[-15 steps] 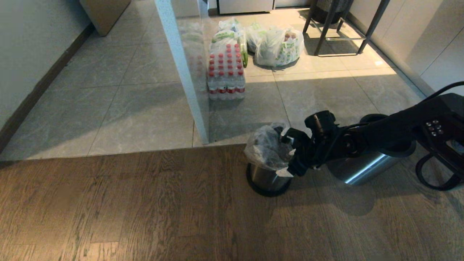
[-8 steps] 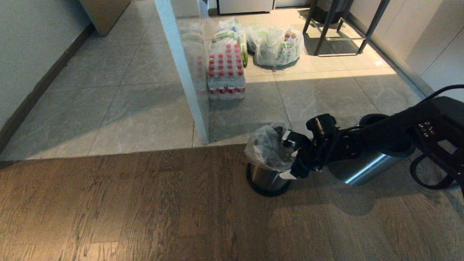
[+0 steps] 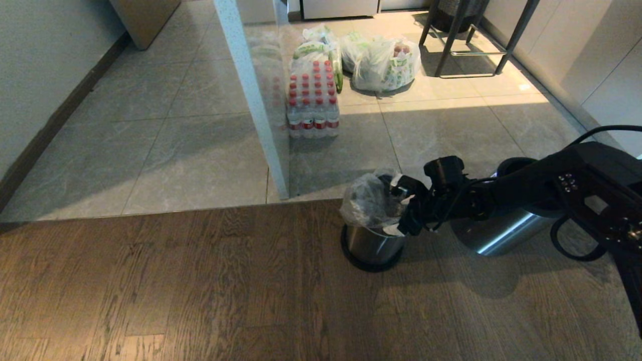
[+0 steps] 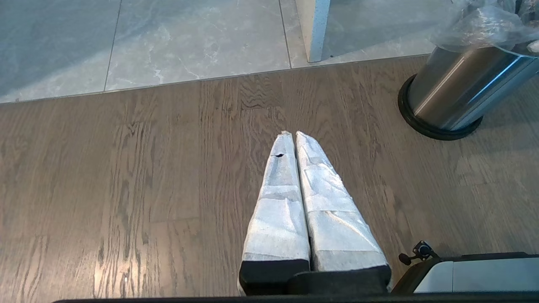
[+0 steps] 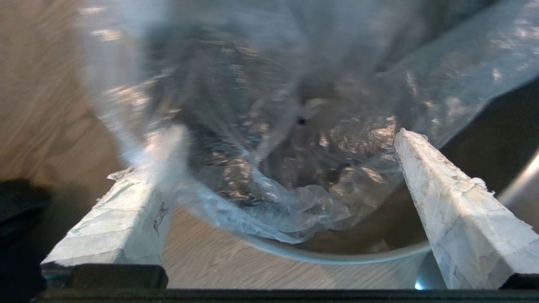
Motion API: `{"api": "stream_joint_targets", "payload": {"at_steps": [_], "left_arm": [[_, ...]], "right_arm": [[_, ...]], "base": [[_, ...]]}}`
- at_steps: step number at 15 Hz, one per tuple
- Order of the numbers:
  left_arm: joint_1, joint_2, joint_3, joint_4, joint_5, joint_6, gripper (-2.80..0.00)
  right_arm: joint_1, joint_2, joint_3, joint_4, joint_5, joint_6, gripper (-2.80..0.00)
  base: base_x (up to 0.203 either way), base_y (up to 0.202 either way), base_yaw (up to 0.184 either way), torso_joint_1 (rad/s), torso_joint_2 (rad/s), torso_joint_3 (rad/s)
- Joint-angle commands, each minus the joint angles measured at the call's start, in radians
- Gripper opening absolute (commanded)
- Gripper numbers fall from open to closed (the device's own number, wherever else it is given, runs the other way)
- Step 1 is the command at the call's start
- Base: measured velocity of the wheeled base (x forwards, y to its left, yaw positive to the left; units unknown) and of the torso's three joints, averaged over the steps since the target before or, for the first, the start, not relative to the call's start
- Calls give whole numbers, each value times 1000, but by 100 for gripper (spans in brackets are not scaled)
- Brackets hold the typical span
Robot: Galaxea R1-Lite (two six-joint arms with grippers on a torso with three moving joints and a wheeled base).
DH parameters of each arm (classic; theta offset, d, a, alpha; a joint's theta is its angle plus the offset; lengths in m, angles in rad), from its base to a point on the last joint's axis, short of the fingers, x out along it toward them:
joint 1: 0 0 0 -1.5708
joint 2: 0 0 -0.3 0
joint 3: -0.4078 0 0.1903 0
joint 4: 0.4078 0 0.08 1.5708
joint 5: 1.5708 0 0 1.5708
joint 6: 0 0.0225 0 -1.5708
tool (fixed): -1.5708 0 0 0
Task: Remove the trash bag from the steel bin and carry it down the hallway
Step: Pick up the trash bag
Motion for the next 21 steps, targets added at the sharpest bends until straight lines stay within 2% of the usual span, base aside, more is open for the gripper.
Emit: {"api": "stream_joint_targets", "payload": {"at_steps": [1,7,12,21], "left_arm": [[0,0,0,0,0,0,-280],[0,0,0,0,0,0,-280],[0,0,0,0,0,0,-280],[0,0,0,0,0,0,-280]], "right_arm": [[-17,19,-27,0,3,-4,0],[-46,12,-47,2,-1,-5,0],[-49,-29,0,23,-22,2,0],[-40,98,-117,26,-26,8,0]], "base": [[0,0,0,0,0,0],[0,0,0,0,0,0],[0,0,0,0,0,0],[0,0,0,0,0,0]]}}
